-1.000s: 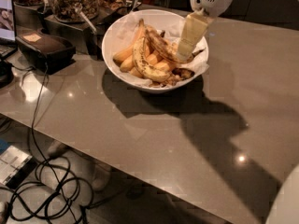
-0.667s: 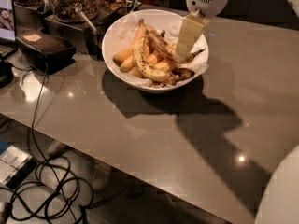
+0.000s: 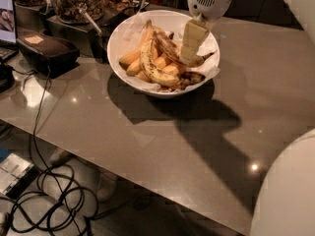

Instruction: Pick banana from white bowl

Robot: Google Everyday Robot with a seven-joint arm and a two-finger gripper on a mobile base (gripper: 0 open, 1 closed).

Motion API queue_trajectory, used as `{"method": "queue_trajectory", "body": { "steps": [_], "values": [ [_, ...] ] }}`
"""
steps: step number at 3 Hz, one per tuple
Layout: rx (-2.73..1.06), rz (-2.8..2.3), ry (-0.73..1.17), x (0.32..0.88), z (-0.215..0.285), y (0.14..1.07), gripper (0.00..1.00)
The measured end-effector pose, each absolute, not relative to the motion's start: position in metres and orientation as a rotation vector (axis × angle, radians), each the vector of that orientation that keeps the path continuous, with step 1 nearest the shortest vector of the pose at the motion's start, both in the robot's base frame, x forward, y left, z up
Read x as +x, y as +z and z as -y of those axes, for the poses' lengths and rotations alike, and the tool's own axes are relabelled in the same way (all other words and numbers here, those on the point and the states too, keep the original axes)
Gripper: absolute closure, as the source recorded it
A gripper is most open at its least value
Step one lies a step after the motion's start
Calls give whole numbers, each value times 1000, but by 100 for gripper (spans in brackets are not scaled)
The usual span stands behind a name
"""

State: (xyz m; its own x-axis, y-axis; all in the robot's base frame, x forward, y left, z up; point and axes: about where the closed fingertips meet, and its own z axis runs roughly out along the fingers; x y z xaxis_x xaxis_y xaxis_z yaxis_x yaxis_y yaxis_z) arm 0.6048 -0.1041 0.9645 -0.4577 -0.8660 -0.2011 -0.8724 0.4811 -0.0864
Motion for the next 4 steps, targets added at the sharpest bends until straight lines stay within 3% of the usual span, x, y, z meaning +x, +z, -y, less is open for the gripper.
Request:
{"method": "queue_trajectory", "body": {
  "steps": [4],
  "values": [
    [-1538, -2560, 36, 618, 98, 937, 34]
  ]
}}
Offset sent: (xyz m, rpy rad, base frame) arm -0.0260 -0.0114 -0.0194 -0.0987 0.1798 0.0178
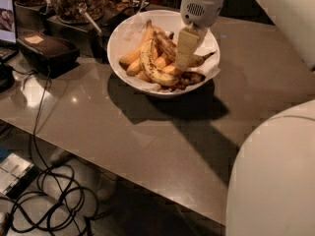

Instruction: Pick banana from white bowl

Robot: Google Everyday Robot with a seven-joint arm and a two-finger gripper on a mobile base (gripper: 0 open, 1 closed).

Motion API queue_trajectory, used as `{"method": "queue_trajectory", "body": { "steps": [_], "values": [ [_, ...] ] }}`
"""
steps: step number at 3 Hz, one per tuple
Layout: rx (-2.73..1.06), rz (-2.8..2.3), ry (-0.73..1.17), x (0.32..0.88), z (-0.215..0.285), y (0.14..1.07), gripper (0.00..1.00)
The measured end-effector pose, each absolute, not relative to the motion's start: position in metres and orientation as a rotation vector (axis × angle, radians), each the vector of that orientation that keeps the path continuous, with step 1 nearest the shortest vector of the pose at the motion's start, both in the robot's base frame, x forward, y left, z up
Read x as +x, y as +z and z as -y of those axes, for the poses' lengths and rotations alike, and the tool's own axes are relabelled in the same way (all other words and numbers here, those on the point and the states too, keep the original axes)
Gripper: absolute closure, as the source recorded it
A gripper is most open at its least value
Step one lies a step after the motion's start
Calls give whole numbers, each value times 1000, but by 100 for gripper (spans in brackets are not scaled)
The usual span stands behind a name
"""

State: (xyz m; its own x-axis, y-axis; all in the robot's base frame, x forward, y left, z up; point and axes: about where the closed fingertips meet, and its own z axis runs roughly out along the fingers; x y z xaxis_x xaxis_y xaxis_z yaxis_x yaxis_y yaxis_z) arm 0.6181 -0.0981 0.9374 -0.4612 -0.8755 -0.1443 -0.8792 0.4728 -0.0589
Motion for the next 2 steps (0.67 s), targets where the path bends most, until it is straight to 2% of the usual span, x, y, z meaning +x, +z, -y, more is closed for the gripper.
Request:
{"method": "queue_trajectory", "body": {
  "steps": [1, 2],
  "values": [
    [-1536, -2580, 39, 620, 100, 931, 32],
    [-1530, -2591, 25, 618, 102, 929, 51]
  ]
}}
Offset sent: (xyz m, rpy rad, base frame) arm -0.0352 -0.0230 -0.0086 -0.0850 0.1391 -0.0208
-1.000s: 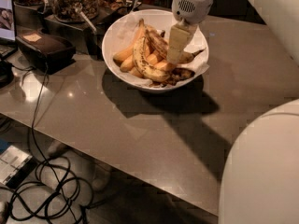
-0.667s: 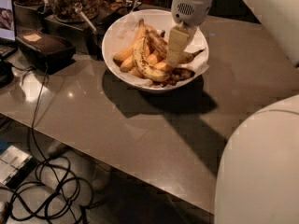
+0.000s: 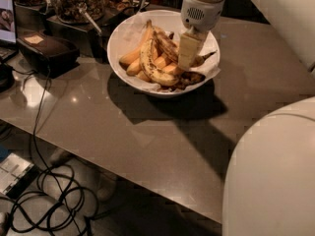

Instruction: Pick banana from white bowl

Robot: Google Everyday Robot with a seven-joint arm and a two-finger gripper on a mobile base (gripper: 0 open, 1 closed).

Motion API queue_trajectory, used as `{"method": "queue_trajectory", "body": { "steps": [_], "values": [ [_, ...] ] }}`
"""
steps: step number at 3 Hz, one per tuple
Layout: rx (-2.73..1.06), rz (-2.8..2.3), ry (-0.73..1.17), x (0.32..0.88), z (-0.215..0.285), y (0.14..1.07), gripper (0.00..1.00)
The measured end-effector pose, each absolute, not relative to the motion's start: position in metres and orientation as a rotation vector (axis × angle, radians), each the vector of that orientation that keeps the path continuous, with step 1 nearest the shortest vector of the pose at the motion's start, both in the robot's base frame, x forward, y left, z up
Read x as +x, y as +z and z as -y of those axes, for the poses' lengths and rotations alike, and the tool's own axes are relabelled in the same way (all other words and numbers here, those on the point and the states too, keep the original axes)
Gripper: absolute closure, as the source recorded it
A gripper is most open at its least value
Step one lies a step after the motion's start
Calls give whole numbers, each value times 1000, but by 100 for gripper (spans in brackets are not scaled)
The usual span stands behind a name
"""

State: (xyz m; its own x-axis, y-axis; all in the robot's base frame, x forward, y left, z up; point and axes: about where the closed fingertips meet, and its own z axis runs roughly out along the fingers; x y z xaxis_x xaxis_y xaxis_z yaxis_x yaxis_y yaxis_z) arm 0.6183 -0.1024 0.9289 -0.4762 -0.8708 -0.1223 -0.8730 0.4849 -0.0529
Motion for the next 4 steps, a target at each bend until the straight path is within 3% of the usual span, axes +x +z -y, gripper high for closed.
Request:
{"method": "queue_trajectory", "body": {
  "steps": [2, 4],
  "values": [
    [-1530, -2596, 30, 612, 107, 927, 97],
    [-1518, -2489, 35, 613, 103, 944, 100]
  ]
}}
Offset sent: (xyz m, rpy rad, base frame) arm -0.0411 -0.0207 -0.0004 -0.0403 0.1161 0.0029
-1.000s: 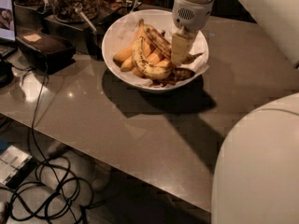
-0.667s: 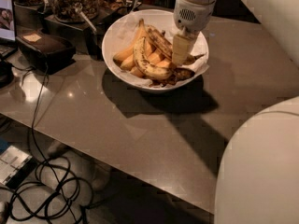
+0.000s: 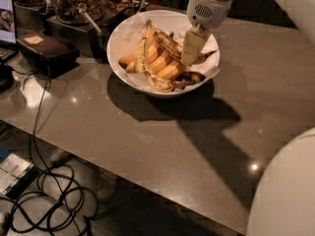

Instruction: Pick banana from white bowl

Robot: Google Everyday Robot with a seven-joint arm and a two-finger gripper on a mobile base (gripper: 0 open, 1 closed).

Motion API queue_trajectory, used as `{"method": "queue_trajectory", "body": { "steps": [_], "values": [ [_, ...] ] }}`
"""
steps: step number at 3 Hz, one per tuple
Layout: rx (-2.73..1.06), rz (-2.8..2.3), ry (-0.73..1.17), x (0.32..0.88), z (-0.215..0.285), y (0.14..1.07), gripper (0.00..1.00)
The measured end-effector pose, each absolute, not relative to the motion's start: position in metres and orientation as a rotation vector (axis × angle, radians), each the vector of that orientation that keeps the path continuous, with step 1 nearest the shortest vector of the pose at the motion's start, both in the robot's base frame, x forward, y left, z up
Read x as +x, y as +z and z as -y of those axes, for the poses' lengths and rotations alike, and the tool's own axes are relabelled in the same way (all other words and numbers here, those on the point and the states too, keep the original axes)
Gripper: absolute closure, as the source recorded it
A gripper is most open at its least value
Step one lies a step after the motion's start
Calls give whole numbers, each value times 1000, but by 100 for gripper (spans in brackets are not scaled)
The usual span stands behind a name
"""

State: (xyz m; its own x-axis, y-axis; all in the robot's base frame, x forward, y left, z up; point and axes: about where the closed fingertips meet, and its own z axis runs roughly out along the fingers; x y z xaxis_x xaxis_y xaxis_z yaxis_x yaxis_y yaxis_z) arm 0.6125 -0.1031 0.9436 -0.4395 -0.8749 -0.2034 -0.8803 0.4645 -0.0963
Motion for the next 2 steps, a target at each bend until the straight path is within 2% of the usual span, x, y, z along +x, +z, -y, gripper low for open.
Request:
{"method": "queue_trajectory", "body": {
  "steps": [2],
  "values": [
    [-1527, -2405, 66, 602, 105, 962, 100]
  ]
}}
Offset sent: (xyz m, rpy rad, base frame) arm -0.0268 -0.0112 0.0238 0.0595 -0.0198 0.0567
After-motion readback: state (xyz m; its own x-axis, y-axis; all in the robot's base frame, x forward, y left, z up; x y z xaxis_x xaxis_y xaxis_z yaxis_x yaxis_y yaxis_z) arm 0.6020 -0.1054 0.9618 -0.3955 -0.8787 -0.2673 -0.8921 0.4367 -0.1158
